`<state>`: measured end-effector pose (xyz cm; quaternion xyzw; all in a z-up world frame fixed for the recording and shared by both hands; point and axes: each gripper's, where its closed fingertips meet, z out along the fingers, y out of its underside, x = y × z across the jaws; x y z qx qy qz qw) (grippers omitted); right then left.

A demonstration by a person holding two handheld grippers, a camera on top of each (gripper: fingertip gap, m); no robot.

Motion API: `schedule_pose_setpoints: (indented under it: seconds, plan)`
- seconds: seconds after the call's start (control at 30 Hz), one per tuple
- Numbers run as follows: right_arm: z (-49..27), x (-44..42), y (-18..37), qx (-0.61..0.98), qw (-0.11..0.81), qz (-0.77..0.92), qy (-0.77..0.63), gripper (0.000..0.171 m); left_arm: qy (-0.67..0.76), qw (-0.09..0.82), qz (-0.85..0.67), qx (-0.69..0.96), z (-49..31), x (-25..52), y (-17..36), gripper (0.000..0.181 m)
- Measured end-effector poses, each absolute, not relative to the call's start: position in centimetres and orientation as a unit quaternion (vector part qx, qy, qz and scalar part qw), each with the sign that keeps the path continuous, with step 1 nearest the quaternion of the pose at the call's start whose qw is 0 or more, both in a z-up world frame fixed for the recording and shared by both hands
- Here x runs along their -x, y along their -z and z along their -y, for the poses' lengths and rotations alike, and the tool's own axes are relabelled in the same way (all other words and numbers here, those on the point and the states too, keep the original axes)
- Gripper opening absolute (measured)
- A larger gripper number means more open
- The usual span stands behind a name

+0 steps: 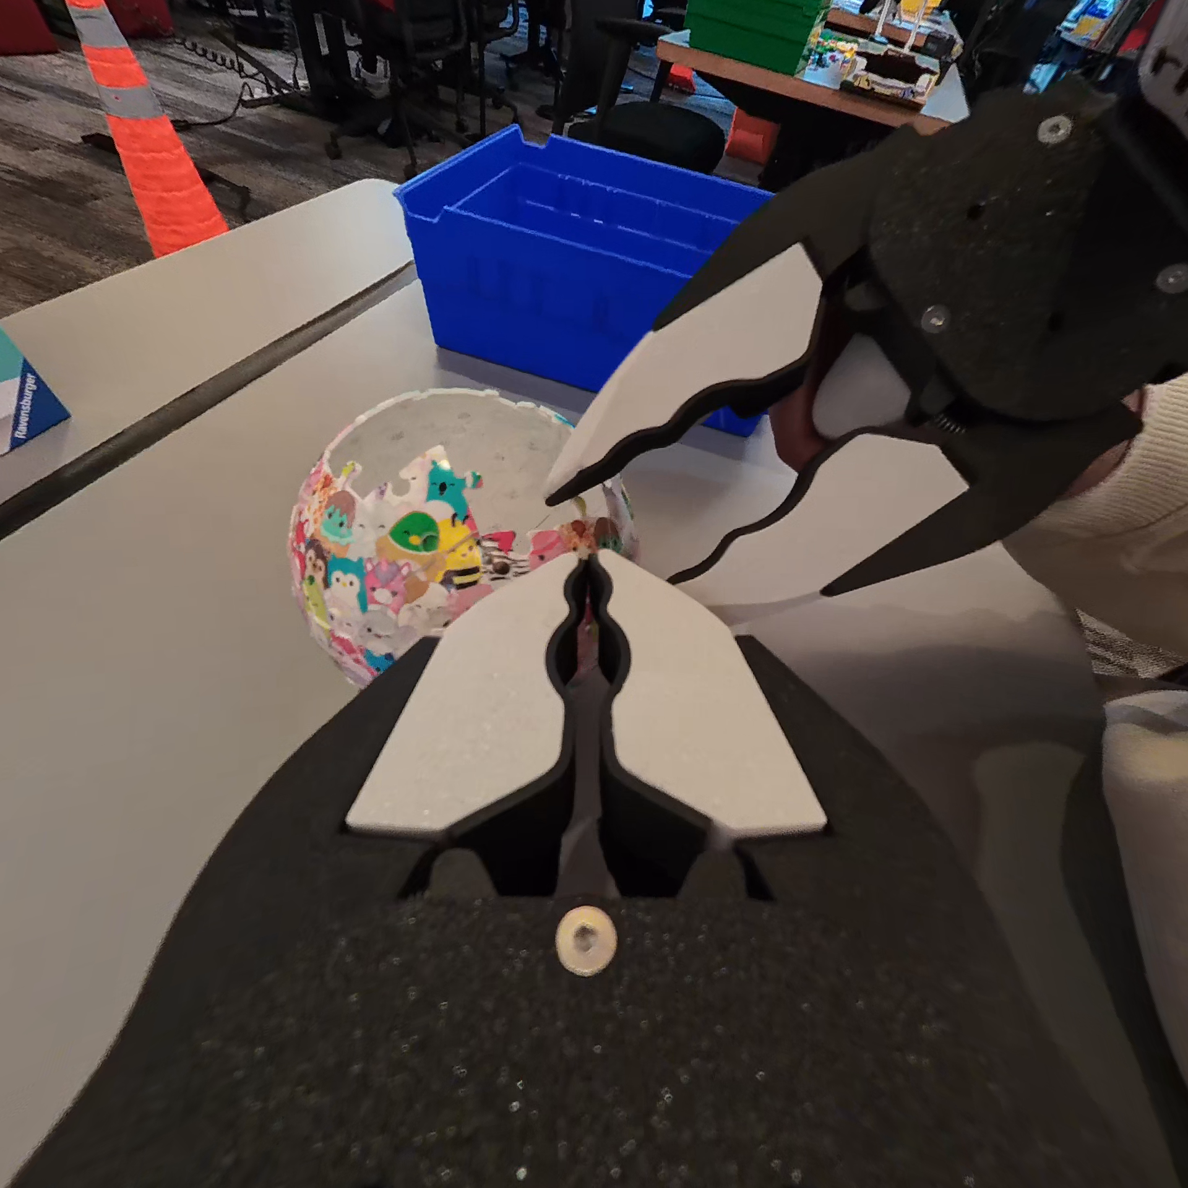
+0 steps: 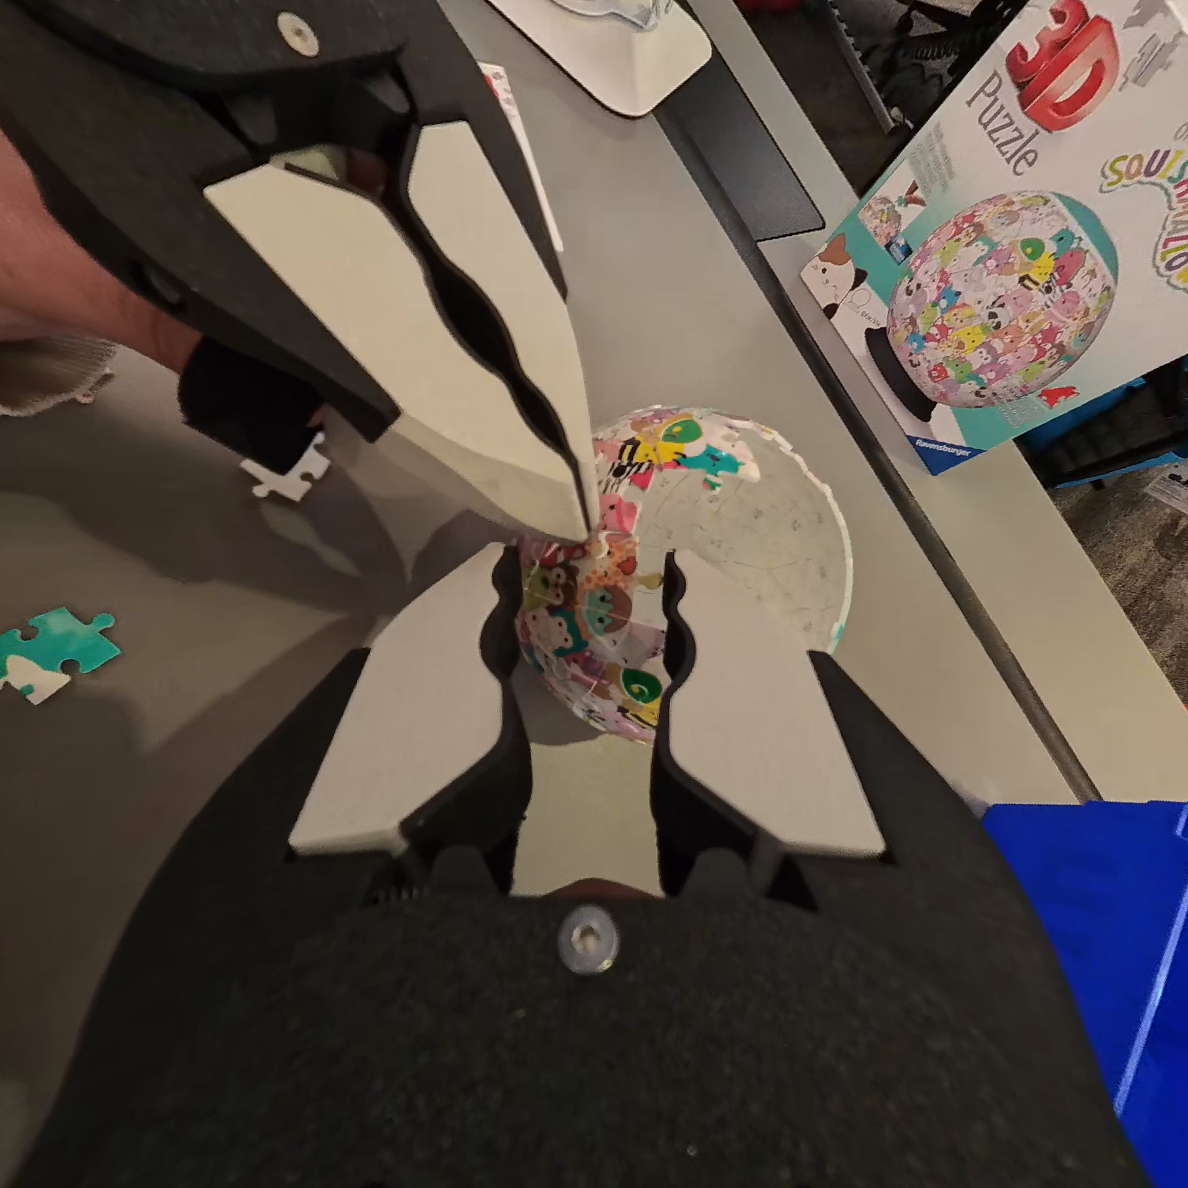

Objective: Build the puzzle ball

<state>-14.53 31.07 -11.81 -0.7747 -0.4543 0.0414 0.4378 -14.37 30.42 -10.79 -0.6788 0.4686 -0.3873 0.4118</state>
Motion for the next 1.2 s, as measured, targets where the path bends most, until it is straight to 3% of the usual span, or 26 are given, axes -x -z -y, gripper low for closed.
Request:
schedule_pose_setpoints:
  seconds: [1.2]
  plan:
    - [-30.96, 14.54, 11.96, 0.773, 0.433, 0.462, -0.041, 0.041, 0.375, 0.410, -0.470, 0.686, -30.52, 14.66, 11.16, 0.000]
